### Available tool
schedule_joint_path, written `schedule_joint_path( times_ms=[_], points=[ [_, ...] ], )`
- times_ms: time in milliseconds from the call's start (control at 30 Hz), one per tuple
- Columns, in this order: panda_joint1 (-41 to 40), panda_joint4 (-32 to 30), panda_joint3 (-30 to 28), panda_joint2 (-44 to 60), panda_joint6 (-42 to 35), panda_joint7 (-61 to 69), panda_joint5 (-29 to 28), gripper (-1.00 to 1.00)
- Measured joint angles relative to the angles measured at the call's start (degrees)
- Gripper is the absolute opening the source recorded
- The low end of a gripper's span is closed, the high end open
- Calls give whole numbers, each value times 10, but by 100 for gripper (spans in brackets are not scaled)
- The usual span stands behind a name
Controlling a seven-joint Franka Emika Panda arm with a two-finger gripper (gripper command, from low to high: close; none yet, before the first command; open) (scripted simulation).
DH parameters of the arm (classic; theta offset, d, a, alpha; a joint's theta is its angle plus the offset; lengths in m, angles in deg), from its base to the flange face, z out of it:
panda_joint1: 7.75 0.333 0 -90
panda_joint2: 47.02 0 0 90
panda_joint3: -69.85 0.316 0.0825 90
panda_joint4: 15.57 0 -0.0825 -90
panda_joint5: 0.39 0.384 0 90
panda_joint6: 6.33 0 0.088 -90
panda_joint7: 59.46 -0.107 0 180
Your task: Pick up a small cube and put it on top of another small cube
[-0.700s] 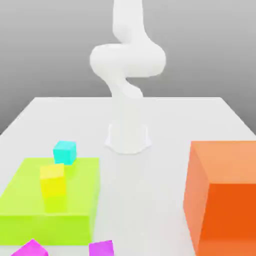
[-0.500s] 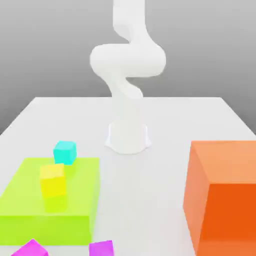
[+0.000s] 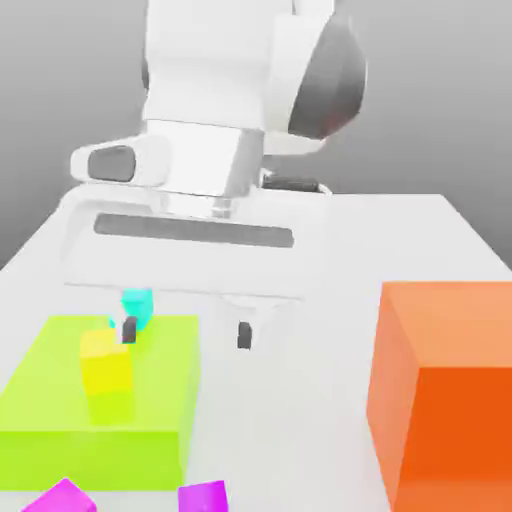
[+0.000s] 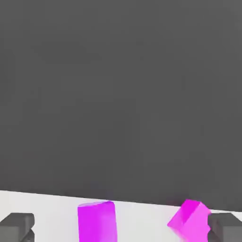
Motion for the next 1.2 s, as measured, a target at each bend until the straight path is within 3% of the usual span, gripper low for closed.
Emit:
schedule_joint_path(
  times_ms=[367, 400, 633, 800, 1033, 1200],
  points=[
    [-29, 10, 20, 222, 104, 79, 48, 0],
    [-28, 13, 19, 242, 120, 78, 46, -100],
    [-28, 14, 19, 247, 123, 77, 46, -100],
    [-31, -6, 17, 158, 54, 68, 48, -100],
    [-45, -65, -51, 20, -29, -131, 3, -100],
    [-88, -108, -67, -84, -86, -257, 4, -100]
  ],
)
